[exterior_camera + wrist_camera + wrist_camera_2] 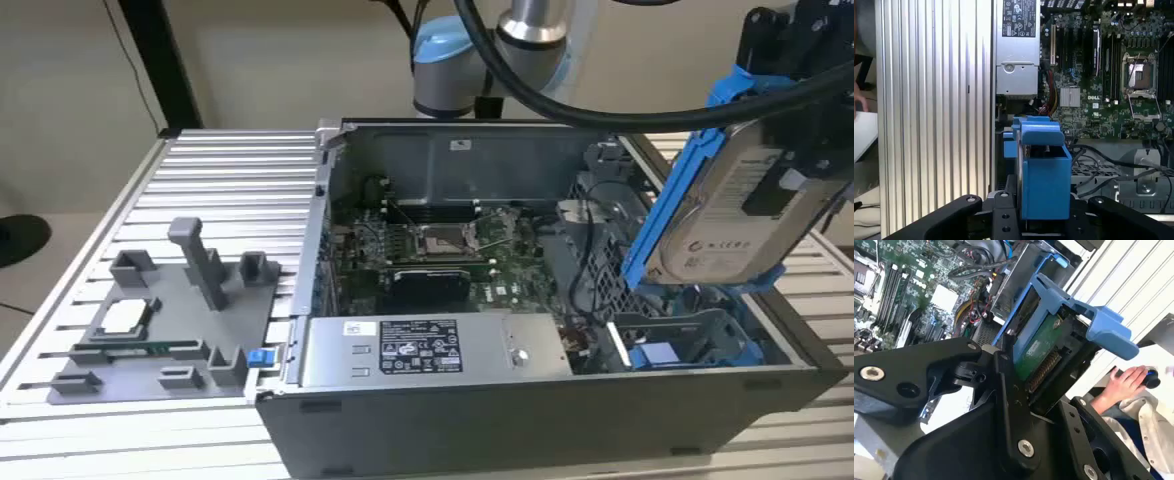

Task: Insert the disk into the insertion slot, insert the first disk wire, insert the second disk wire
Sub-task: 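Insert the disk into the insertion slot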

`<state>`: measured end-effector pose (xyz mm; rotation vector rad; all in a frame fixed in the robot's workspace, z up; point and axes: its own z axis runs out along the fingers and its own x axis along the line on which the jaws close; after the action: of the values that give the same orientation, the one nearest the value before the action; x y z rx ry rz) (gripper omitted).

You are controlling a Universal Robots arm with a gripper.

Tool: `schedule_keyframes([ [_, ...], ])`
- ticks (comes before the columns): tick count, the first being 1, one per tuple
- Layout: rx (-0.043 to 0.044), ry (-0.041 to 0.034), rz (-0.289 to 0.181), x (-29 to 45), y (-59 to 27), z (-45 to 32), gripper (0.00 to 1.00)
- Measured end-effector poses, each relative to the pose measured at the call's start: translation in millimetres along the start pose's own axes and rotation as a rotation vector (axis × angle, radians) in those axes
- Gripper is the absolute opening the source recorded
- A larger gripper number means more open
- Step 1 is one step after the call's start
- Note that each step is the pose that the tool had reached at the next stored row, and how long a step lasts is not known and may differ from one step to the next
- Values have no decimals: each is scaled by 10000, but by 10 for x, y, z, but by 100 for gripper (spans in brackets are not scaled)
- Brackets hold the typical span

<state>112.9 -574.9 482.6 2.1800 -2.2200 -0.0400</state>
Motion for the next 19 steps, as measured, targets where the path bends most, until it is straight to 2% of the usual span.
schedule_keyframes([
  [12,0,2,-1,-1,-14,2,0],
  [19,0,-1,-1,-1,-63,60,0],
])
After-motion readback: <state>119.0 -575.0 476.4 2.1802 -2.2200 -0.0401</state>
